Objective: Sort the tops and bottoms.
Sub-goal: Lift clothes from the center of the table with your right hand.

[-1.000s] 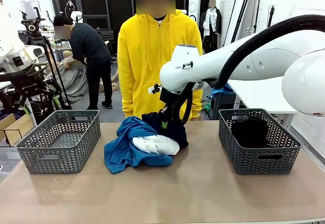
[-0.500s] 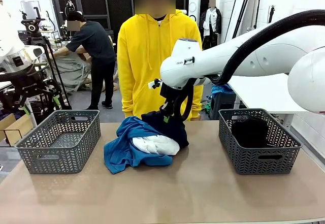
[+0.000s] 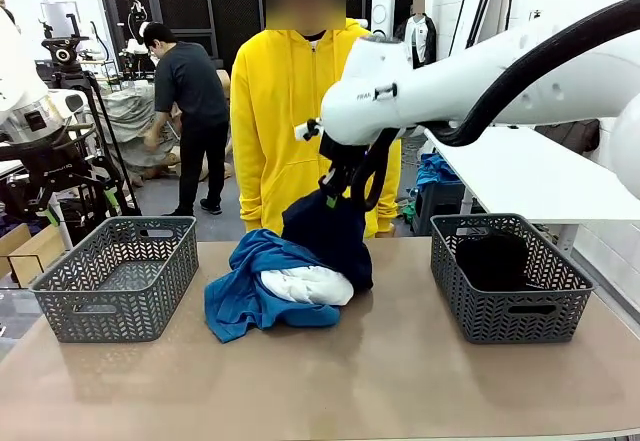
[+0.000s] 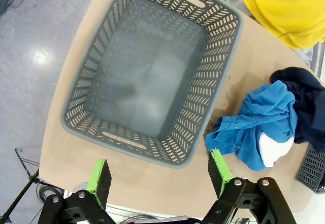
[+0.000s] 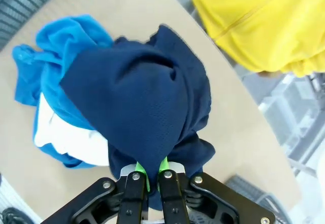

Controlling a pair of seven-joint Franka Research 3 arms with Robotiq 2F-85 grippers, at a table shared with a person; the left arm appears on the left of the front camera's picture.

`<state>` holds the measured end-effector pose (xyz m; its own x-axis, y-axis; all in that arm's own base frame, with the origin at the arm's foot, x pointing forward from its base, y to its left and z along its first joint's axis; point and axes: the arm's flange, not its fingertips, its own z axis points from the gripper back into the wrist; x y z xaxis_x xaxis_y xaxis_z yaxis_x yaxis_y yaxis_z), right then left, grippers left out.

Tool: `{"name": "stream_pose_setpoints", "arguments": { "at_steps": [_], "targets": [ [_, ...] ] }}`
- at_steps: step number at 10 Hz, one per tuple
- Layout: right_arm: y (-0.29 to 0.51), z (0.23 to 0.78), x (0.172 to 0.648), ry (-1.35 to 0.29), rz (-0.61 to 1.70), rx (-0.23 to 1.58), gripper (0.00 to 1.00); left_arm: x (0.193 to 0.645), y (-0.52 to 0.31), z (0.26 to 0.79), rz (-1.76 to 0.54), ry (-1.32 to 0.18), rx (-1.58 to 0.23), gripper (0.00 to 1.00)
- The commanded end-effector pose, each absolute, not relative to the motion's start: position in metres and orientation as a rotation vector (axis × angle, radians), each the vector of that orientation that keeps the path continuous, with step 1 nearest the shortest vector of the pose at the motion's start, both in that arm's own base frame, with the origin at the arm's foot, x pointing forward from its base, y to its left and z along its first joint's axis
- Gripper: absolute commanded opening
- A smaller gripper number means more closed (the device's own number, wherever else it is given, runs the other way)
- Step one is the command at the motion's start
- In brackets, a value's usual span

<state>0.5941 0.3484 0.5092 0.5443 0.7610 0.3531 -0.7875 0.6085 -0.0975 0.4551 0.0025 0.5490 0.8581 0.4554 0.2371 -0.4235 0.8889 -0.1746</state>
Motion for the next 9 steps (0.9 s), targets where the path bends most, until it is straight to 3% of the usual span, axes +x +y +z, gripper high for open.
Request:
{"name": "stream_pose_setpoints", "arguments": {
  "at_steps": [1, 9],
  "targets": [
    [0.35, 0.548, 0.573, -0.462, 0.902, -0.026, 0.0, 0.453, 0.003, 0.549, 0.473, -0.271, -0.128, 1.0],
    [0.366, 0.774, 0.483, -0.712, 0.664, -0.256, 0.0, 0.453, 0.003, 0.549, 0.473, -0.271, -0.128, 1.0]
  ]
}}
